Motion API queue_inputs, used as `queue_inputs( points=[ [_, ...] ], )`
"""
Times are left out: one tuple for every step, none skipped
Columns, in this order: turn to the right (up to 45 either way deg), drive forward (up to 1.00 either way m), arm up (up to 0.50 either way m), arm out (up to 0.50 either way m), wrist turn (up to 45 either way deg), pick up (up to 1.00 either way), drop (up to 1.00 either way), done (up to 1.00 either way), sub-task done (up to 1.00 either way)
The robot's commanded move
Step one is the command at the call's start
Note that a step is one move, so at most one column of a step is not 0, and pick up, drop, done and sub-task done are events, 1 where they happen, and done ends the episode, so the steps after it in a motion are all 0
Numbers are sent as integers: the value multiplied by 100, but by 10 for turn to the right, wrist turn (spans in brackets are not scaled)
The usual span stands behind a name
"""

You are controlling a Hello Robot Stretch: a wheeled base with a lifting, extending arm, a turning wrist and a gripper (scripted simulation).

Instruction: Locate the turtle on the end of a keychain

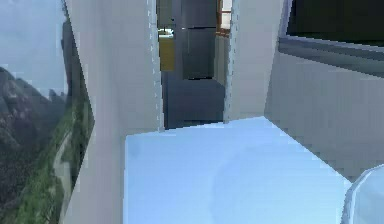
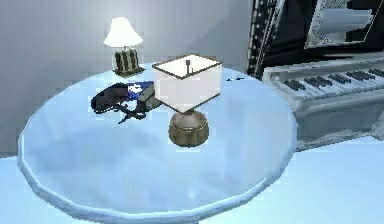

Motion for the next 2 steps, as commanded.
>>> queue_inputs(
  points=[
    [0, 30, 0, 0, 0, 0, 0, 0, 0],
    [0, 100, 0, 0, 0, 0, 0, 0, 0]
  ],
)
